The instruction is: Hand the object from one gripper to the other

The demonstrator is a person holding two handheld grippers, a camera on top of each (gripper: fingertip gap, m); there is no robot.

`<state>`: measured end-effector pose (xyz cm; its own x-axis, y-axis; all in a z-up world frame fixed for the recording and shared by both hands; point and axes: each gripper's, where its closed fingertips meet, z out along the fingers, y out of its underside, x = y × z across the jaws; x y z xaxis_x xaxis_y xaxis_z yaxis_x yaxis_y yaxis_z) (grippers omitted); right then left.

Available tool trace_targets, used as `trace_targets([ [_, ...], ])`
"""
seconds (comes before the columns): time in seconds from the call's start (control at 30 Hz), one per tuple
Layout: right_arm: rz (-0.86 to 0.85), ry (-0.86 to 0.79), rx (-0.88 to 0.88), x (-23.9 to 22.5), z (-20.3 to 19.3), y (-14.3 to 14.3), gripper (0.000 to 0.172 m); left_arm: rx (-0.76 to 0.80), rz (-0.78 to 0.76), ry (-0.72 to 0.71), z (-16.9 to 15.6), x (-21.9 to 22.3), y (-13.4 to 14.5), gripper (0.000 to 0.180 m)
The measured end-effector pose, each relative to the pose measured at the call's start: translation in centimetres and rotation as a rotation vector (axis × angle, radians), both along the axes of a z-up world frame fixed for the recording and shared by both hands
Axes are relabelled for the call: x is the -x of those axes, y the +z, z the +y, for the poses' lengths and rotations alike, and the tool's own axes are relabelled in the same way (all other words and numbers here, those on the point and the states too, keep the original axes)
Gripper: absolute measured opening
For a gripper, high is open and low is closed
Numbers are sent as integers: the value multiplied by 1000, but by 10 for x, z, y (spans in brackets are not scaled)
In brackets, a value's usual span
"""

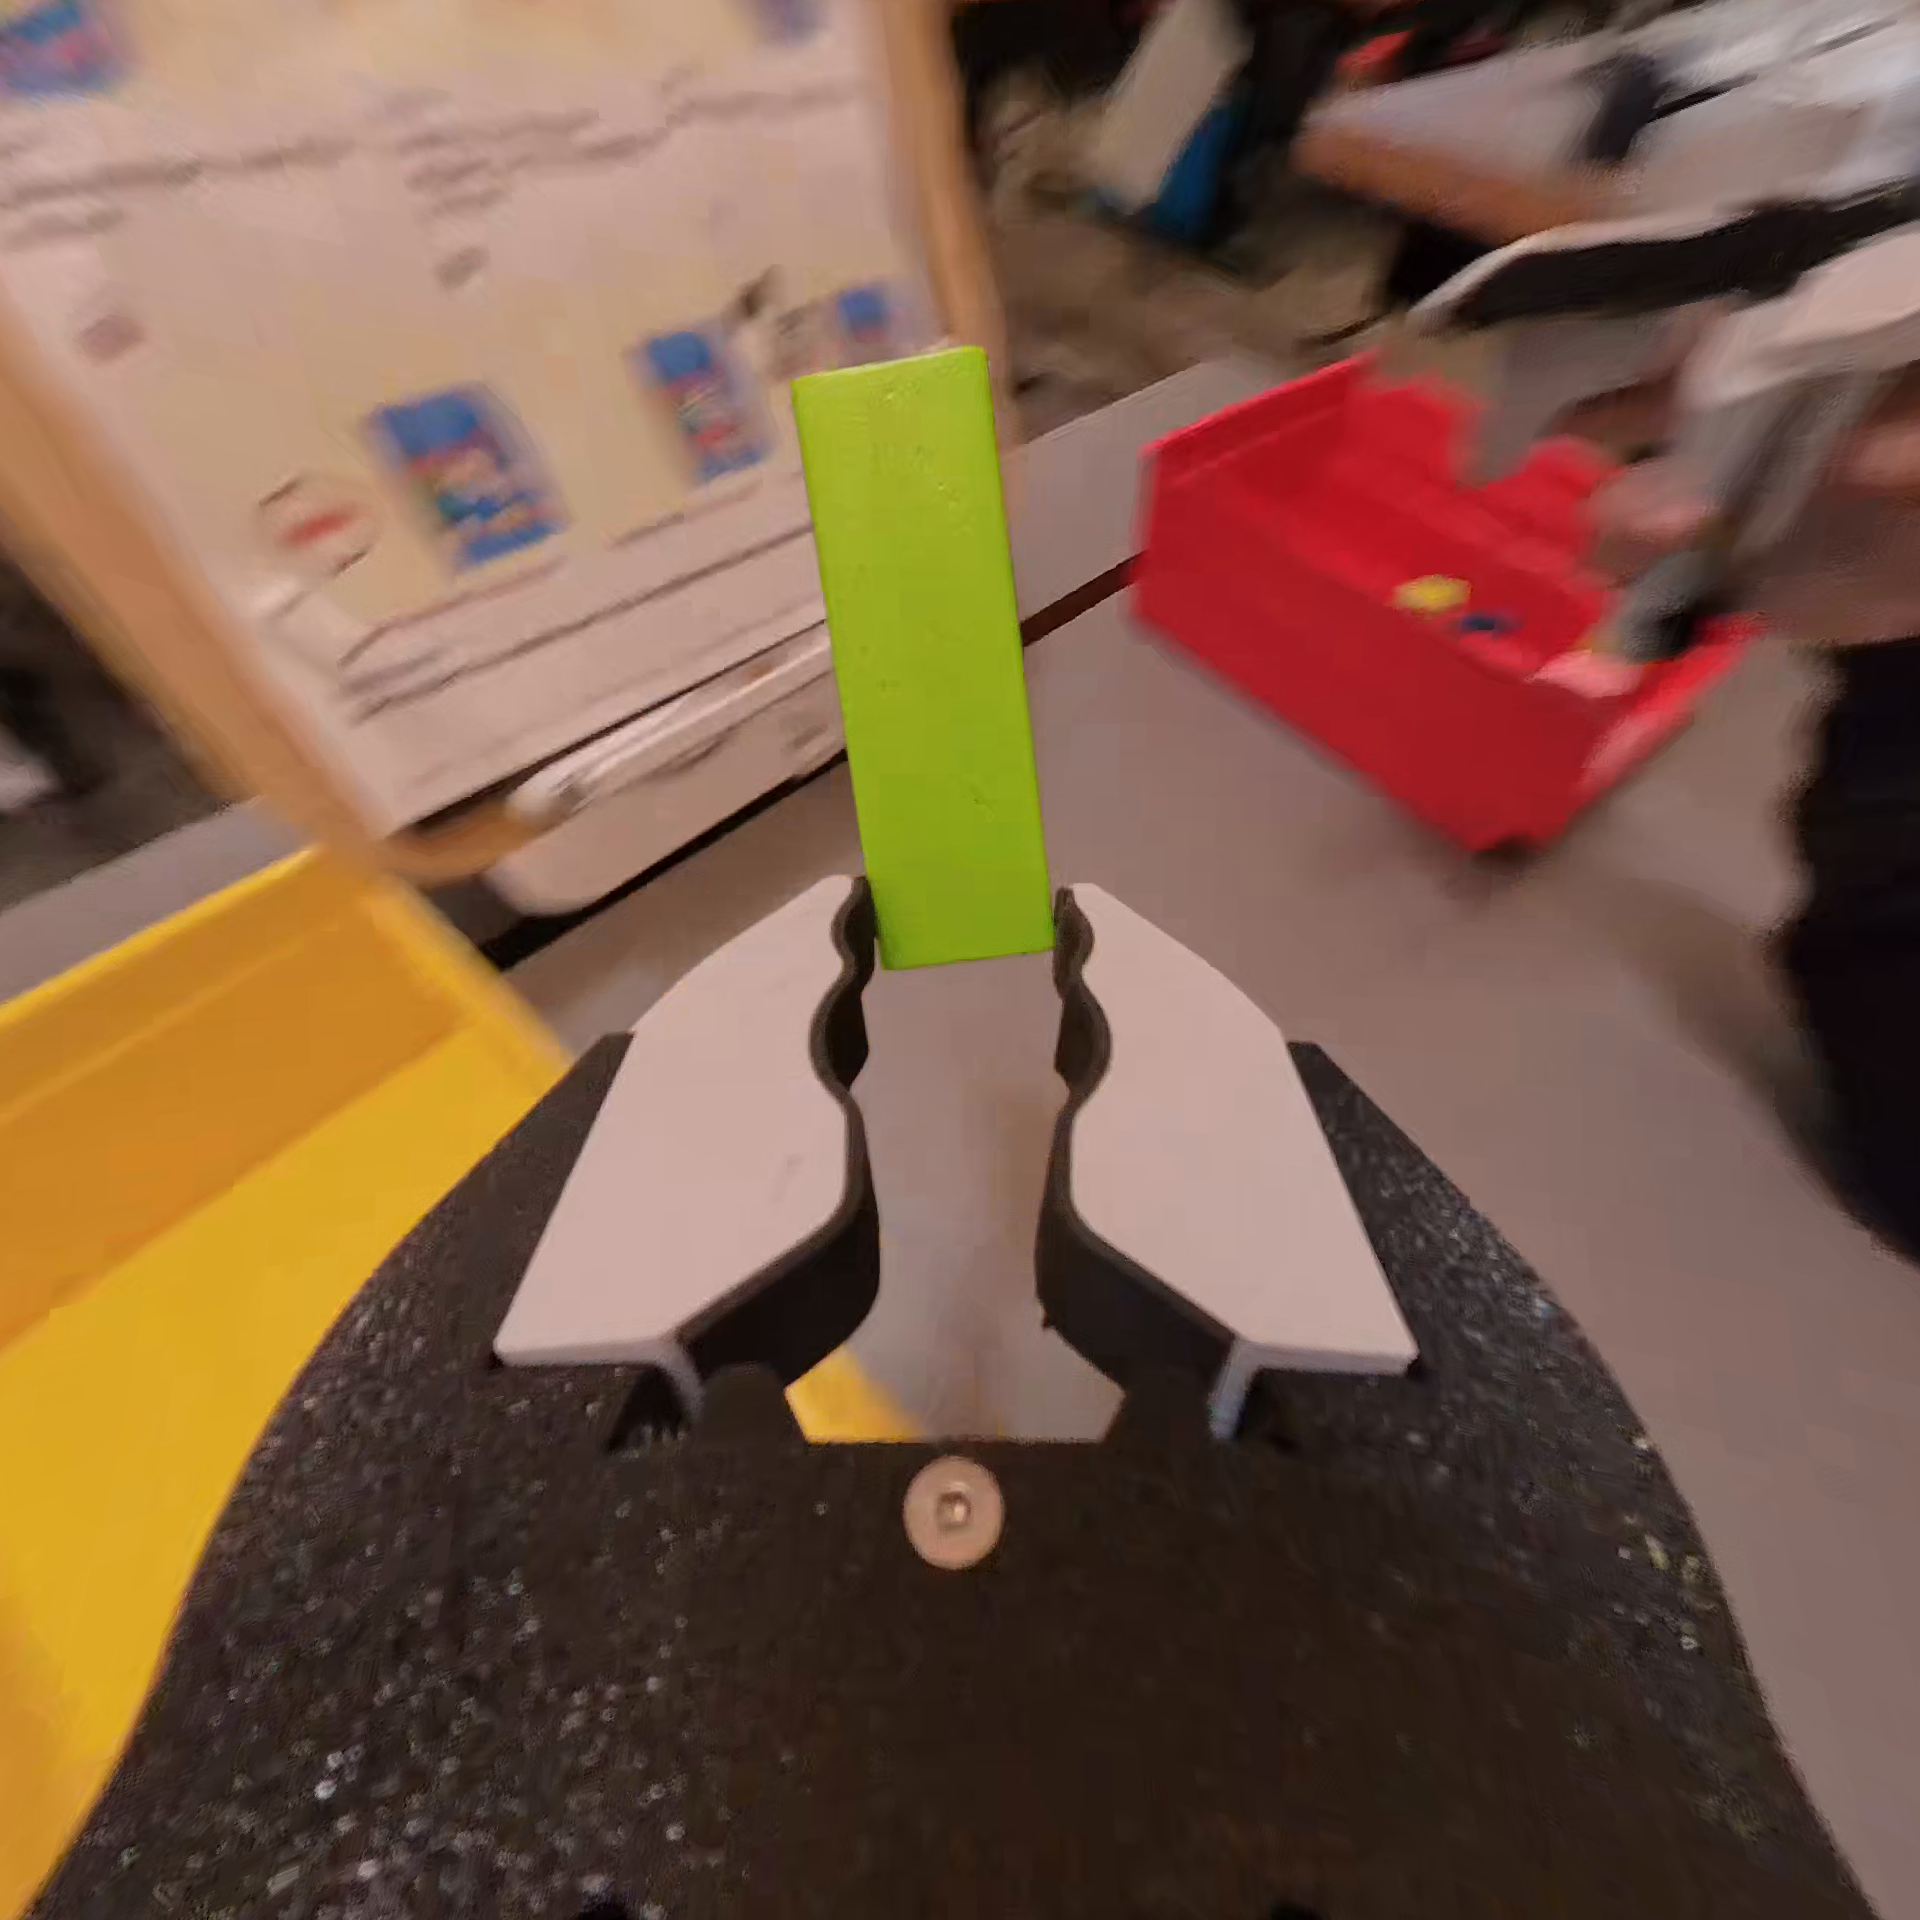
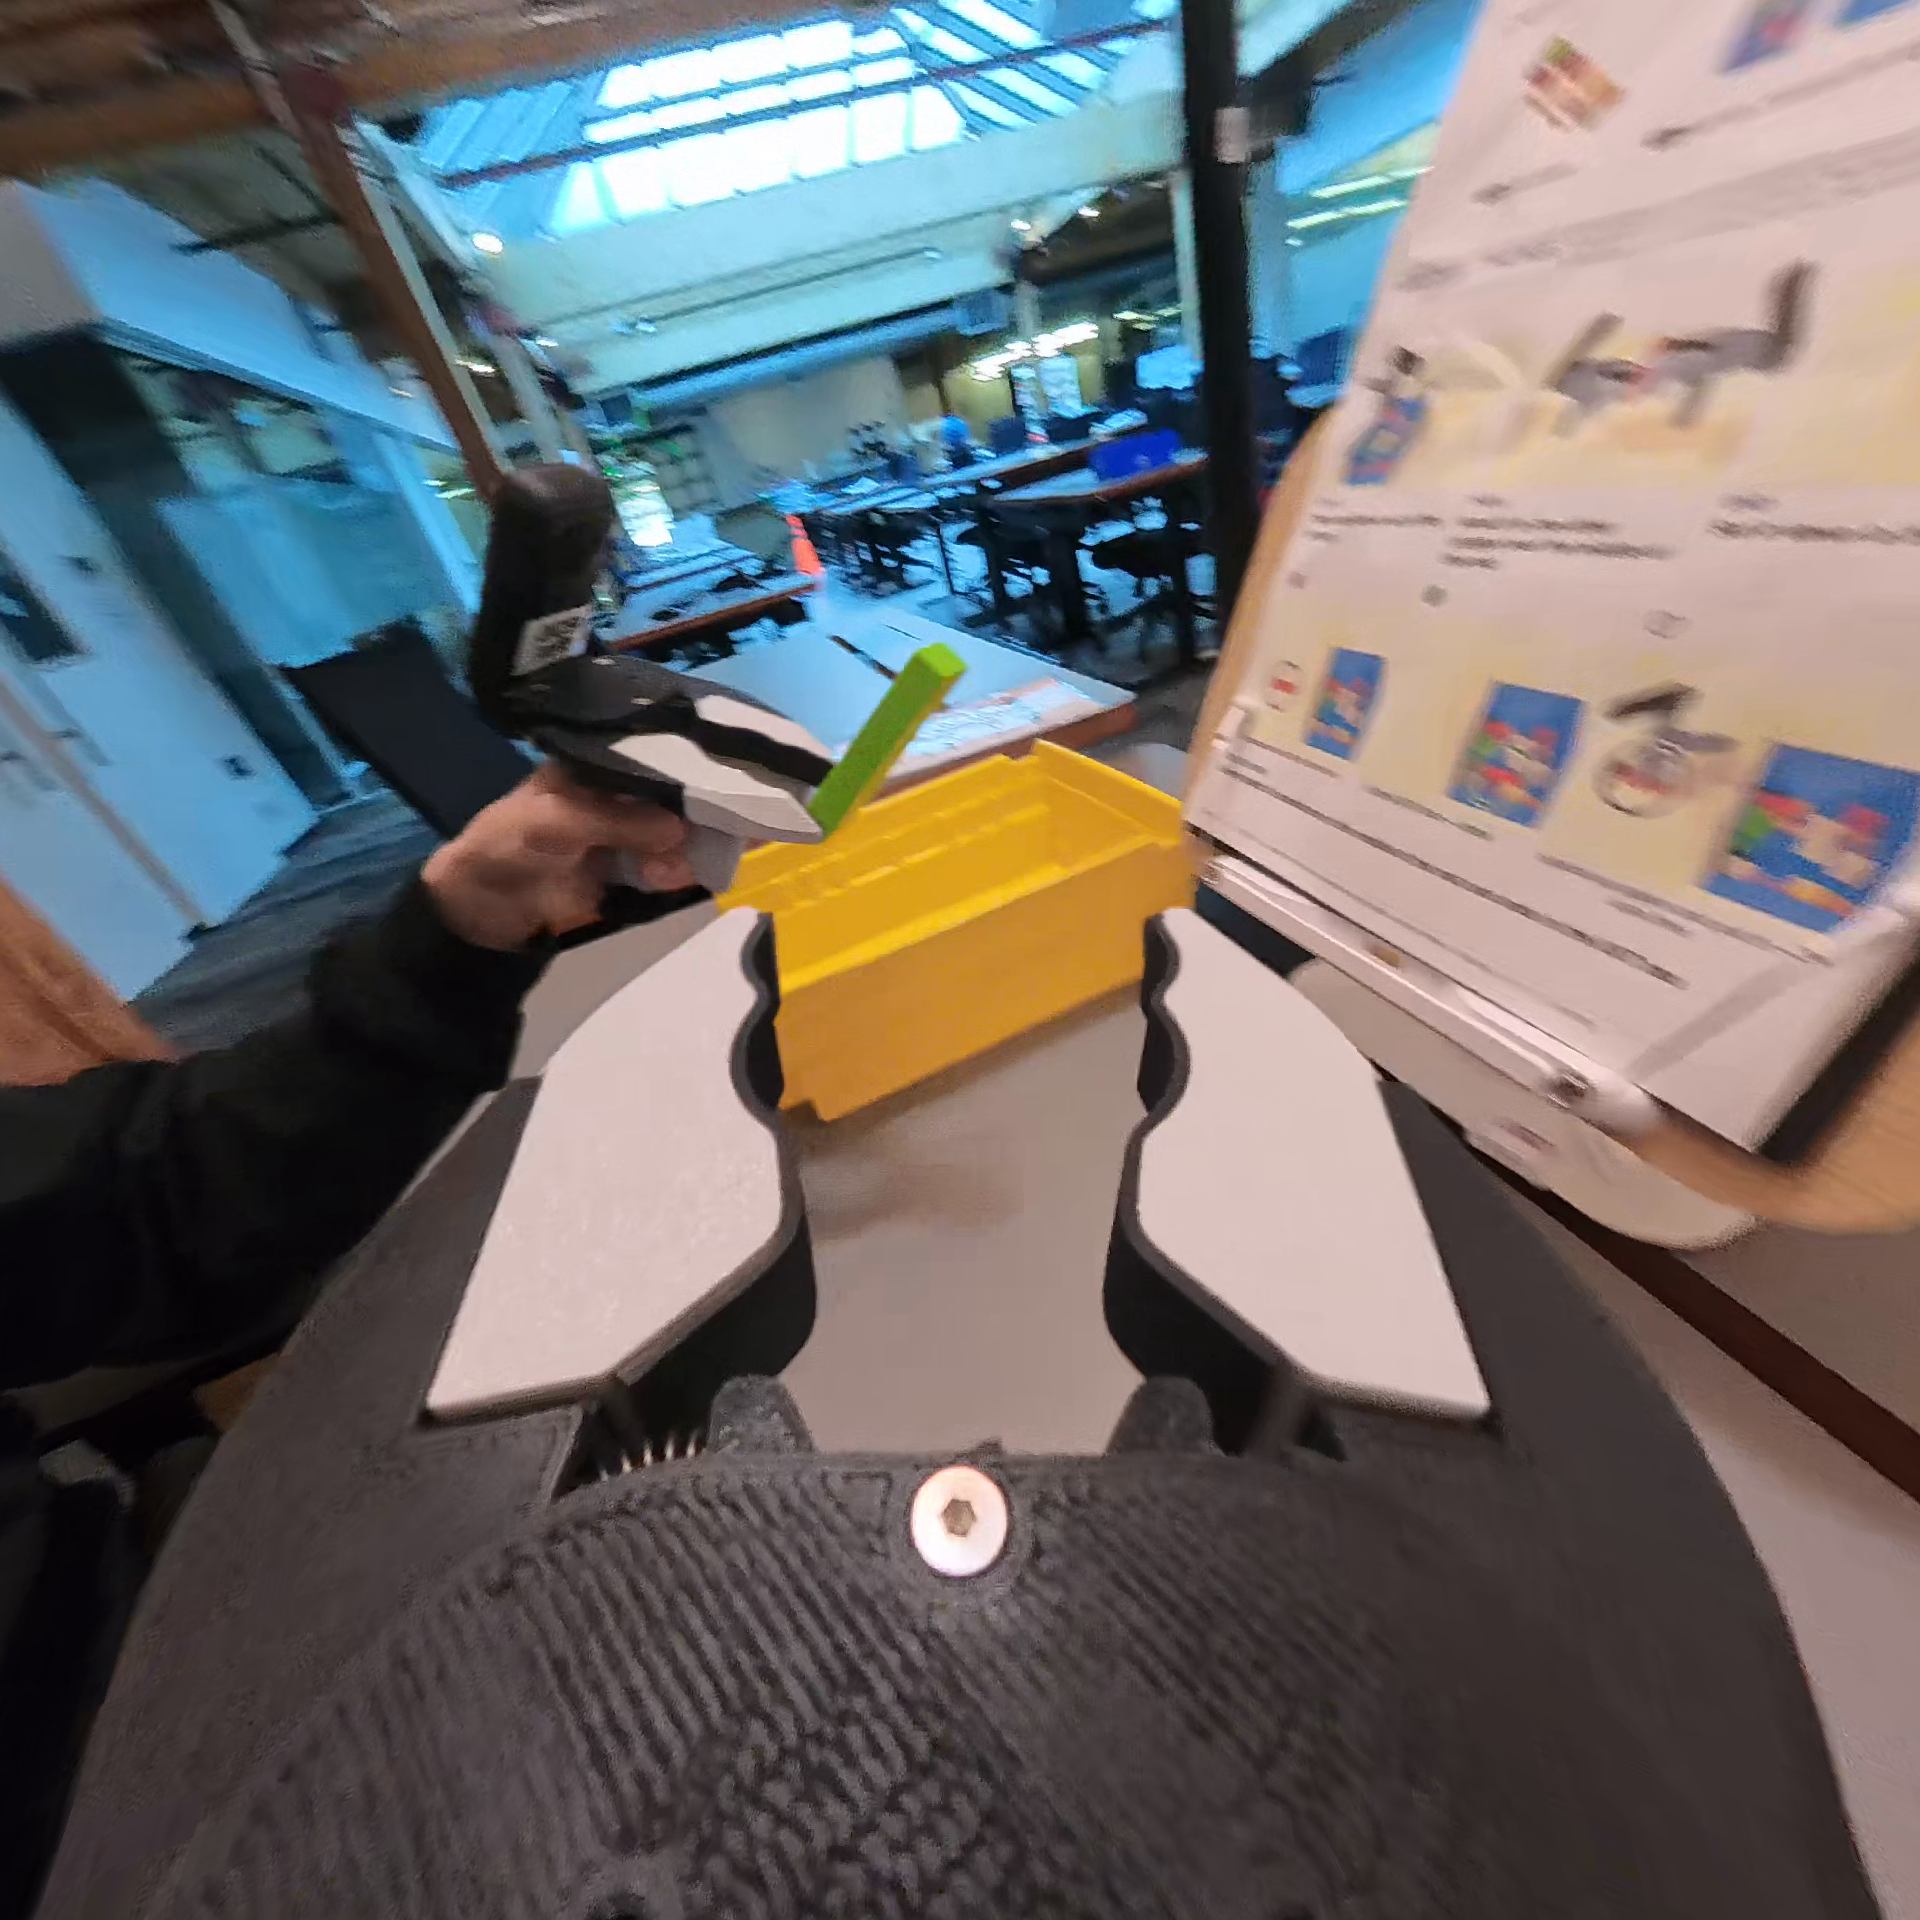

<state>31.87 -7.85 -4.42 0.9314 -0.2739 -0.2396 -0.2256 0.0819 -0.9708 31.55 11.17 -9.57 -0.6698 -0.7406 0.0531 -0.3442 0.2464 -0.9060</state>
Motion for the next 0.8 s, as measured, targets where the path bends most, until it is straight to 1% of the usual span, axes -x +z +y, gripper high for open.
trace_targets([
  [0.03,-11,45,-12,8,9,4,74,52,-29,-101,-20,7,9,33],
  [0.13,-64,177,-60,34,31,19,84,157,-149,-365,-71,29,31,33],
  [0.23,-93,235,-70,49,45,27,93,218,-223,-524,-103,46,39,33],
  [0.3,-100,251,-60,55,51,27,95,250,-255,-591,-116,53,41,33],
  [0.37,-102,266,-63,58,54,28,93,273,-272,-637,-125,57,43,33],
  [0.47,-110,266,-94,58,54,33,77,262,-249,-684,-132,65,38,33],
  [0.57,-103,283,-132,59,54,37,65,213,-254,-685,-137,65,29,33],
  [0.6,-103,285,-133,59,55,36,59,210,-251,-688,-138,65,28,32],
  [0.67,-106,304,-122,61,55,34,36,226,-247,-695,-139,66,30,32],
  [0.73,-116,294,-118,61,54,36,36,253,-244,-697,-140,67,32,32],
  [0.8,-127,270,-120,60,52,39,36,291,-244,-663,-140,64,37,31],
])
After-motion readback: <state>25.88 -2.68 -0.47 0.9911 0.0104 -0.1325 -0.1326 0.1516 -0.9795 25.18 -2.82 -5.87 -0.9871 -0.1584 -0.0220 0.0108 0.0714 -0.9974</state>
